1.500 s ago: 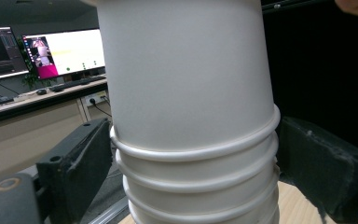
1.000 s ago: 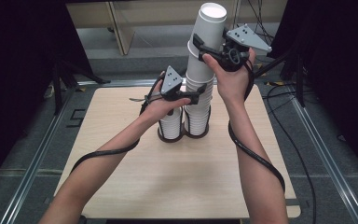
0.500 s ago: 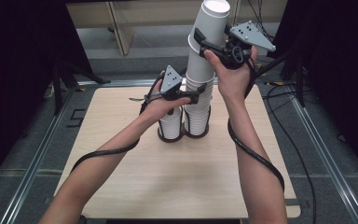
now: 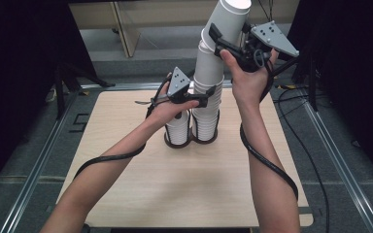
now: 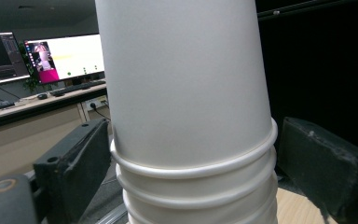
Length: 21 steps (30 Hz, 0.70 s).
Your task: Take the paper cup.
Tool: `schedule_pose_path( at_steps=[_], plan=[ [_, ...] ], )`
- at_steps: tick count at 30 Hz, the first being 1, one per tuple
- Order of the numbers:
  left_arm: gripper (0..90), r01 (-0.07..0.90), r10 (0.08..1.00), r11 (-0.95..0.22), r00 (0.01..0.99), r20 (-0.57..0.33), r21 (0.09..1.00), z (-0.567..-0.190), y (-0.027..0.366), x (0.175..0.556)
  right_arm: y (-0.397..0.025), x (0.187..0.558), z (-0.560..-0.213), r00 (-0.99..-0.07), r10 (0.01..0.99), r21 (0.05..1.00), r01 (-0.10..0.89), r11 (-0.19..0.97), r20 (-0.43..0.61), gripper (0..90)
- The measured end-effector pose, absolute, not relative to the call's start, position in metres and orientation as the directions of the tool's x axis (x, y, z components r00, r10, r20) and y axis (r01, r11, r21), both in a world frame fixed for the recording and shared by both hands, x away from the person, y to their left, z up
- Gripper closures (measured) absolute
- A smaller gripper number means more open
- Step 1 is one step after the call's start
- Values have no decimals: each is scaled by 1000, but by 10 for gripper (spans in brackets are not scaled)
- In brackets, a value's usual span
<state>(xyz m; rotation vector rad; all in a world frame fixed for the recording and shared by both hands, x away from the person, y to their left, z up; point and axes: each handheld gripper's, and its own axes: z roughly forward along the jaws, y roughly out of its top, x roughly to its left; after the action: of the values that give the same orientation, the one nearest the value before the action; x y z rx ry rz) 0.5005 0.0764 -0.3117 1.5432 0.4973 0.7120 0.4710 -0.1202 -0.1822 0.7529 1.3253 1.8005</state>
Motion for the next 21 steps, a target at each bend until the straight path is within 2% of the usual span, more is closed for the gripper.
schedule_pose_path(
  at_steps=[7, 16, 21],
  plan=[
    [94, -105, 690, -103, 709, 147, 989, -312, 77, 497, -134, 457, -187, -527, 849, 951, -240, -193, 39, 193],
    [70, -130, 689, -125, 702, 180, 984, -312, 88, 486, -157, 442, -211, -510, 854, 956, -187, -226, 103, 193],
    [66, -131, 693, -125, 698, 181, 983, -315, 101, 476, -163, 432, -223, -502, 859, 963, -167, -211, 101, 193]
  ],
)
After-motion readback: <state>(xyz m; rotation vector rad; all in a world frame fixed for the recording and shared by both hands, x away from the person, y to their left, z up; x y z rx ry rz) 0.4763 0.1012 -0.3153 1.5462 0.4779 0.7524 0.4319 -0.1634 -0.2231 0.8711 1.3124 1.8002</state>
